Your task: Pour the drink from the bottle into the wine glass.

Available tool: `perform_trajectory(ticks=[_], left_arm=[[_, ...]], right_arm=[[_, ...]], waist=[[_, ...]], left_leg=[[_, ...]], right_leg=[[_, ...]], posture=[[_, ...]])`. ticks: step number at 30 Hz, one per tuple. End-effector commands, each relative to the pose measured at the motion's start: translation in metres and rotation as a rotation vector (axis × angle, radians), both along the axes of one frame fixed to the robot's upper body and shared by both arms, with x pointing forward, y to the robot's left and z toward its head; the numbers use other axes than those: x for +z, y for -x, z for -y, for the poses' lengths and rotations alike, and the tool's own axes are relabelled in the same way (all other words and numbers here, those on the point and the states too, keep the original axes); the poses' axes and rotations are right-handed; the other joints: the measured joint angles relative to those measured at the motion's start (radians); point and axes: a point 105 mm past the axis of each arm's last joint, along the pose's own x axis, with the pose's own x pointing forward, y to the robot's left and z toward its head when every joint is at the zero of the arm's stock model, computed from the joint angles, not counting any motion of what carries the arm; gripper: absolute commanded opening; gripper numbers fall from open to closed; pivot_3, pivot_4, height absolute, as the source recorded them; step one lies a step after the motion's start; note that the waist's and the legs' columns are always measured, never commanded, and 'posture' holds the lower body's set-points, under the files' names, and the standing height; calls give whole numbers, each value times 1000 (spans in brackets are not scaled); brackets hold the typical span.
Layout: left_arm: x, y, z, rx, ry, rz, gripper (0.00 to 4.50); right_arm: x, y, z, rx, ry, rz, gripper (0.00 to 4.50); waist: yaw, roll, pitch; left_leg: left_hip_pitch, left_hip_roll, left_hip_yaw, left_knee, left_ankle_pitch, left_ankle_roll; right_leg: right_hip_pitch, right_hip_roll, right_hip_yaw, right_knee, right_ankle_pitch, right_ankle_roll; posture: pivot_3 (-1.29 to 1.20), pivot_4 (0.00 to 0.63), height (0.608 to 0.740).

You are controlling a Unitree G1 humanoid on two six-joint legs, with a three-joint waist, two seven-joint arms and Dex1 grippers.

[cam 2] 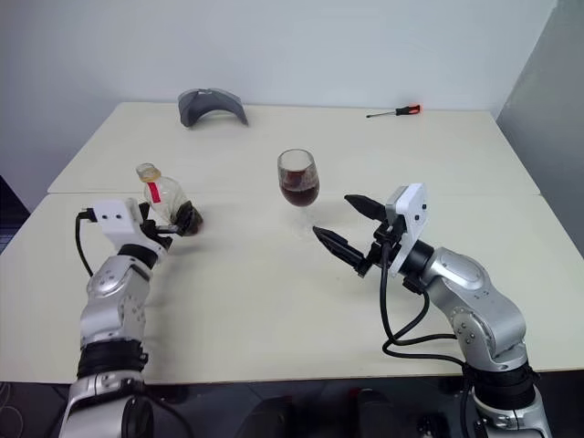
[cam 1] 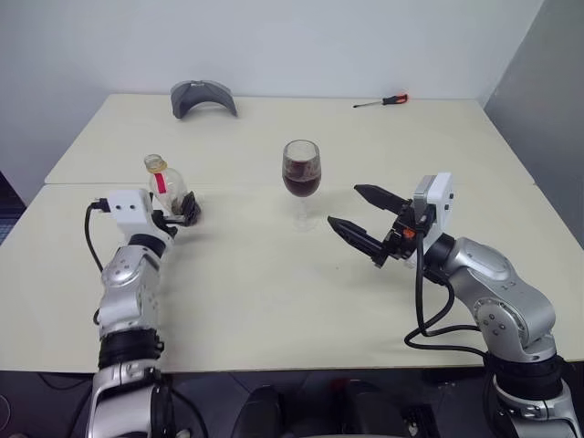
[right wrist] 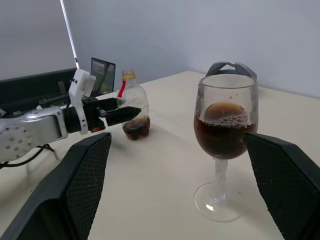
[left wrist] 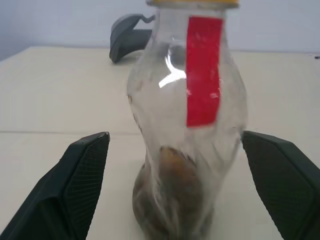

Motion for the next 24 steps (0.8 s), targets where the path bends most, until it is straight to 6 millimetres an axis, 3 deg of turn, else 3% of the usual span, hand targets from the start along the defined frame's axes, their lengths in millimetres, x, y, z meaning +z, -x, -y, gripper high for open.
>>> perform_trajectory(ticks=[1, 4, 7, 12, 15, 19, 24], left_arm=[[21, 24, 2, 5, 4, 46, 4478], [21, 50, 8, -11, 9, 6, 4478], [22, 74, 27, -65, -21, -36, 4478], [25, 93, 52, -74, -148, -58, 4478], [13, 105, 66, 6, -147, -89, 4478], [-9, 113, 66, 101, -111, -165, 4478], [-25, 123, 74, 103, -60, -213, 4478]], right_arm=[[9, 6, 3, -7, -15, 46, 4500], [3, 11, 11, -26, 2, 22, 4500], [-10, 11, 26, -107, 46, -17, 4500], [-40, -11, 70, -505, 202, -15, 4500], [-63, -18, 91, -760, 261, -44, 4500], [-82, -12, 101, -895, 213, -154, 4500], [-90, 1, 92, -879, 200, -177, 4500]], waist=[[0, 0, 0], [1, 0, 0], [7, 0, 0], [22, 2, -1], [25, 4, -4], [25, 4, -4], [25, 5, -5]], left_leg=[[0, 0, 0, 0, 0, 0], [0, 0, 0, 0, -1, 1], [1, 0, 0, -1, -2, 3], [2, 0, 0, -1, -3, 4], [2, 0, 2, -1, -2, 3], [4, 0, 5, -4, -3, 4], [4, 0, 6, -4, -3, 4]], right_leg=[[0, 0, 0, 0, 0, 0], [1, 0, 1, -1, 0, 0], [3, 0, 0, -3, 0, 0], [4, 0, 1, -4, 0, 0], [4, 0, 3, -5, 0, 0], [4, 2, 7, -4, 0, 0], [4, 3, 10, -5, 0, 0]], posture=[[0, 150, 740], [0, 150, 740], [0, 150, 740], [0, 150, 740], [0, 150, 740], [0, 150, 740], [0, 150, 740]])
